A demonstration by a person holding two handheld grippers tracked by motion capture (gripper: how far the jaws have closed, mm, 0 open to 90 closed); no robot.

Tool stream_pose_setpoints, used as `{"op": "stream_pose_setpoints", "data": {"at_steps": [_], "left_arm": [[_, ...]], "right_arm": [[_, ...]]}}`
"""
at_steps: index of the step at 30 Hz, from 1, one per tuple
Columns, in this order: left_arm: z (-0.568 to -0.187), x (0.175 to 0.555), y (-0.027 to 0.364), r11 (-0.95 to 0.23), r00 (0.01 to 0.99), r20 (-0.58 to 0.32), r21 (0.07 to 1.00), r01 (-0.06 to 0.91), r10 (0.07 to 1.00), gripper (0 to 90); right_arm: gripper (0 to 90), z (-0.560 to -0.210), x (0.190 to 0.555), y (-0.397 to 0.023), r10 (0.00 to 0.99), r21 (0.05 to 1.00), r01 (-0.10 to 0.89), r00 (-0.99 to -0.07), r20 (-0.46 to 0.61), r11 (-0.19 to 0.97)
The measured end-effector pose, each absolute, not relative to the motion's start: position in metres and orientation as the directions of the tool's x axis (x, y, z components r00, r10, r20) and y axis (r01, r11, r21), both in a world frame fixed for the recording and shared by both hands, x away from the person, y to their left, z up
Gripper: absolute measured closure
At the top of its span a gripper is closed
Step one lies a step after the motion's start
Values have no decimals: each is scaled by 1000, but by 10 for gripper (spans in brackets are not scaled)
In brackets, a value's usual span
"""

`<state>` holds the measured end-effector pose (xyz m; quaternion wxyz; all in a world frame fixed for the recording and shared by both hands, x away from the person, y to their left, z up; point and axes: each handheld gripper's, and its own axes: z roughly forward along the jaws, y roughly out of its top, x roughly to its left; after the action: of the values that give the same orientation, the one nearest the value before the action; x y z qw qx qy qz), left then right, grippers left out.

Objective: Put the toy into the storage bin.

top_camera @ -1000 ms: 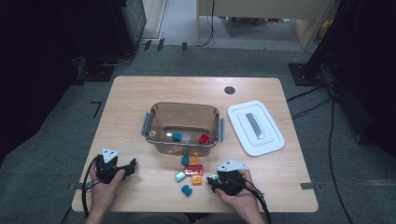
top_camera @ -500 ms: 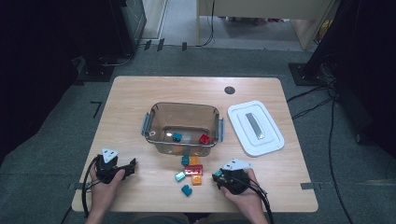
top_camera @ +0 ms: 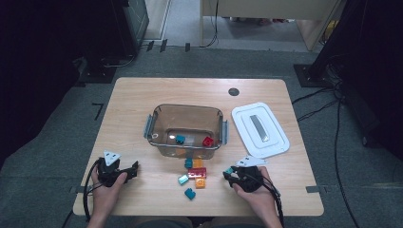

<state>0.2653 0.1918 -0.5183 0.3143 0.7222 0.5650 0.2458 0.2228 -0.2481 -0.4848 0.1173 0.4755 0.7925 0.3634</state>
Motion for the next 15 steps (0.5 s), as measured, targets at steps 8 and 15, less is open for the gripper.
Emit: {"op": "stream_pose_setpoints", "data": {"at_steps": [8,15], "left_arm": [[-518,265,192,-164,241,0,732,661,971,135],[-518,265,192,-164,241,0,732,661,971,135]], "right_arm": [[600,-463,233,-262,847,690,665,-512,143,286],[600,-442,243,-272,844,700,656,-516,144,282]]}}
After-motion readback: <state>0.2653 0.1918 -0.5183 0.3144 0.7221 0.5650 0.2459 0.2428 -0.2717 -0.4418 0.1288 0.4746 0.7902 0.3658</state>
